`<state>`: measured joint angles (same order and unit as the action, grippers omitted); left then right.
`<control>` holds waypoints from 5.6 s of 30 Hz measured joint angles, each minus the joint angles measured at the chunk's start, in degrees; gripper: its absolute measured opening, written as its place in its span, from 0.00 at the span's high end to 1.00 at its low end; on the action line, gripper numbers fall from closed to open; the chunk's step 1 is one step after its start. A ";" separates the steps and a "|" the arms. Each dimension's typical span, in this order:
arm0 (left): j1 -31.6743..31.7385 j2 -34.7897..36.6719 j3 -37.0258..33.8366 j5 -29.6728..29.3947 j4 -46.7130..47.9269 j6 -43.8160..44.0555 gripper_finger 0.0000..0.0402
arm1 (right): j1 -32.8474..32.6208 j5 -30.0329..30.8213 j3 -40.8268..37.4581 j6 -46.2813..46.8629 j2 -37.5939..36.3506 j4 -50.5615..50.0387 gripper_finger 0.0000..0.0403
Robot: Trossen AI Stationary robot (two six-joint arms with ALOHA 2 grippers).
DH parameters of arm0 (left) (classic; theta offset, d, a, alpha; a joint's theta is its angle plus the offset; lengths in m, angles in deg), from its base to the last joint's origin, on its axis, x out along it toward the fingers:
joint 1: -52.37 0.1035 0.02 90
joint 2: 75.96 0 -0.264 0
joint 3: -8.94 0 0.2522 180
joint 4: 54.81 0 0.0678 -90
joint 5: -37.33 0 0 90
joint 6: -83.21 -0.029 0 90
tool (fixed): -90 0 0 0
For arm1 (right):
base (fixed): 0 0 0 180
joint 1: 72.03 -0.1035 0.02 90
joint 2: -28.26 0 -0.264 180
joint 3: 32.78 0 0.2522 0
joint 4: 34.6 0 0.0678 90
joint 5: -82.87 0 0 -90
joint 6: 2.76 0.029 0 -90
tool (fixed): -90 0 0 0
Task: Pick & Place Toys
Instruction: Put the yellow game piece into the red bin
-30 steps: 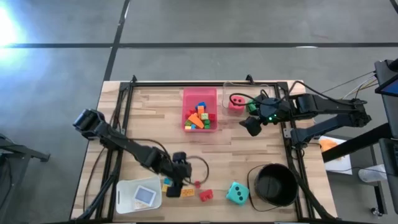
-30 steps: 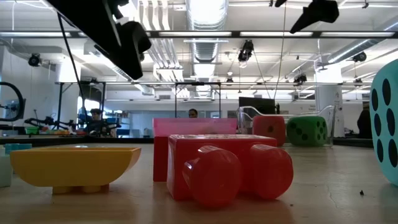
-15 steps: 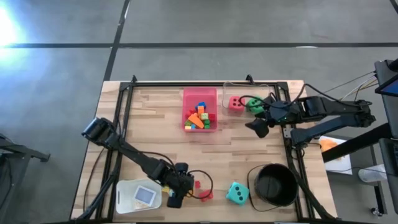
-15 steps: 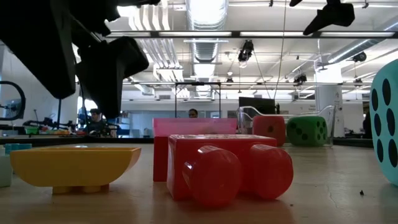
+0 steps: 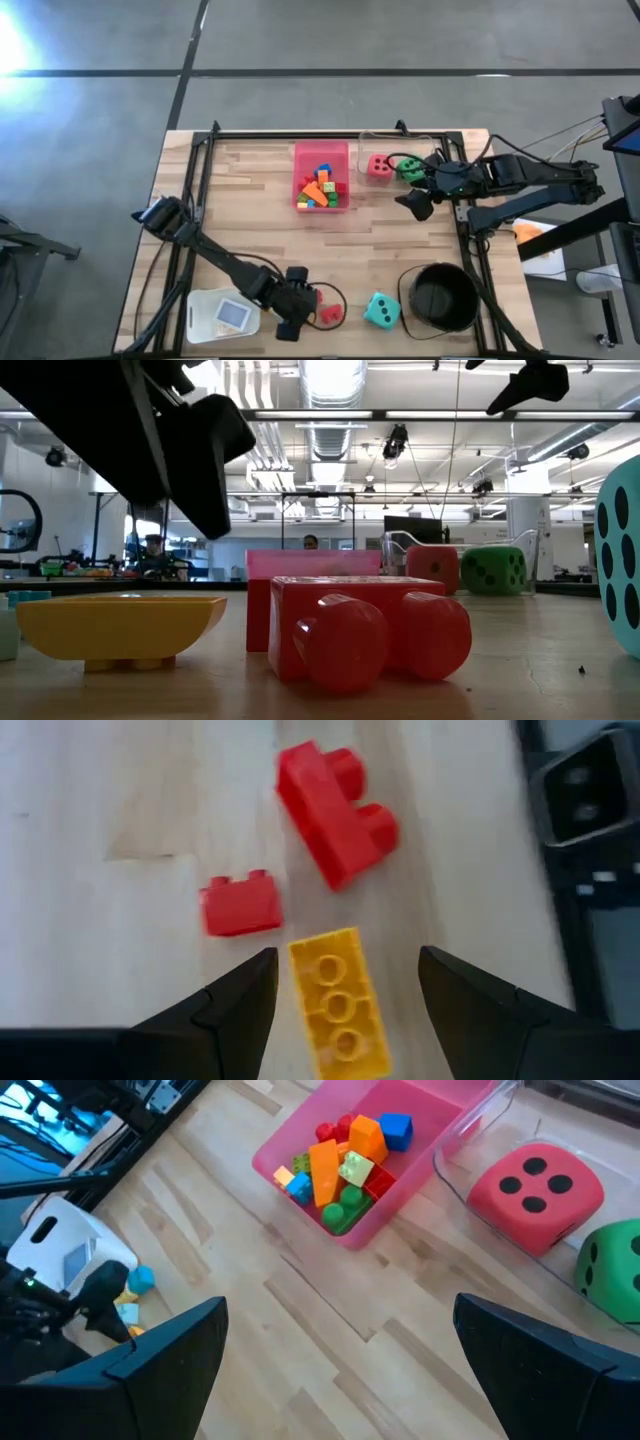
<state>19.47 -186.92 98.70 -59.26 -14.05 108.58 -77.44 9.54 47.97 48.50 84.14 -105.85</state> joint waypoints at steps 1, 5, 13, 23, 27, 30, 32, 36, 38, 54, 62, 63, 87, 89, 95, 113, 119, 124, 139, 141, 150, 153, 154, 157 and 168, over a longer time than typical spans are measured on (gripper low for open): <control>0.00 -0.72 0.59 -0.44 0.46 0.14 0.39 | 0.00 0.02 -0.01 -0.08 0.00 0.03 0.05; -0.18 -3.61 2.81 0.74 1.69 1.31 0.39 | 0.00 0.02 -0.03 -0.32 0.06 0.05 0.05; -0.98 -5.57 4.30 -0.49 3.46 1.74 0.39 | 0.00 -0.02 -0.04 -0.48 -0.22 0.10 0.05; -1.03 -6.30 4.38 -1.37 6.11 3.07 0.39 | 0.00 -0.04 -0.04 -0.70 -0.76 0.43 0.05; -1.03 -7.25 4.38 -1.06 6.11 3.24 0.39 | 0.00 -0.08 -0.04 -0.90 -0.74 0.44 0.05; -1.03 -8.29 4.30 0.45 6.30 3.31 0.41 | 0.00 -0.13 -0.04 -0.92 -0.74 0.51 0.05; -1.02 -8.73 4.29 1.09 6.35 3.50 0.44 | 0.00 -0.13 -0.04 -0.91 -0.74 0.61 0.05; -0.96 -8.79 4.29 1.15 6.78 4.56 0.57 | 0.00 -0.13 -0.04 -0.90 -0.74 0.76 0.05; -0.86 -8.59 4.29 1.23 6.88 4.84 0.65 | 0.00 -0.13 -0.04 -0.87 -0.74 0.82 0.05; 1.61 2.20 4.23 -5.25 16.55 9.53 0.66 | 0.02 -0.02 -0.04 0.84 -0.72 1.34 0.05; 14.88 16.52 4.23 -10.34 22.88 11.12 0.66 | 0.07 2.41 -0.02 -0.19 -0.78 4.47 0.05; 17.59 17.91 4.23 -10.31 22.97 11.03 0.66 | 0.07 2.96 -0.02 -0.43 -0.84 5.09 0.05; 59.51 12.30 8.45 10.02 19.51 -14.06 0.66 | 0.07 8.16 -0.02 4.49 -0.20 9.86 0.05; 60.21 11.16 9.28 10.20 19.71 -14.62 0.66 | 0.07 9.11 -0.02 5.67 -0.23 9.92 0.05; 61.14 6.52 13.81 12.64 22.53 -14.50 0.66 | 0.08 9.09 -0.02 8.13 -0.18 9.94 0.05; 64.28 -9.95 28.62 16.89 34.92 -18.02 0.66 | 0.04 8.79 -0.02 12.44 2.09 10.48 0.05; 64.21 -10.46 27.84 10.83 34.80 -9.09 0.66 | 0.02 8.32 -0.02 12.85 3.00 10.80 0.05; 64.15 -10.45 27.63 11.96 34.69 -6.30 0.66 | 0.04 7.32 -0.02 12.81 3.69 11.41 0.05; 58.97 -10.42 26.36 14.76 36.47 -2.07 0.66 | 0.02 6.84 -0.02 13.25 3.87 12.17 0.05; 57.03 -10.38 25.49 14.72 36.46 -4.23 0.66 | 0.02 6.72 -0.02 13.26 3.87 12.20 0.05; 50.35 -10.19 21.55 12.55 32.93 -10.35 0.66 | 0.02 5.70 -0.02 12.79 3.85 12.23 0.05; 49.92 -10.19 19.03 12.14 30.65 -10.12 0.66 | 0.02 5.70 -0.02 12.66 3.85 12.28 0.05; 49.92 -10.19 18.10 12.12 29.86 -9.36 0.66 | 0.02 5.70 -0.02 12.63 3.85 12.28 0.05; 49.92 -9.81 16.45 12.15 28.26 -7.94 0.66 | 0.02 5.69 -0.02 12.63 3.85 12.30 0.05; 49.92 -9.84 16.27 10.43 25.98 -7.55 0.66 | 0.02 5.64 -0.02 12.74 3.85 12.43 0.05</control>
<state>69.39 -196.76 114.97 -48.84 11.93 101.02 -77.42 15.18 47.94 61.25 87.98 -93.42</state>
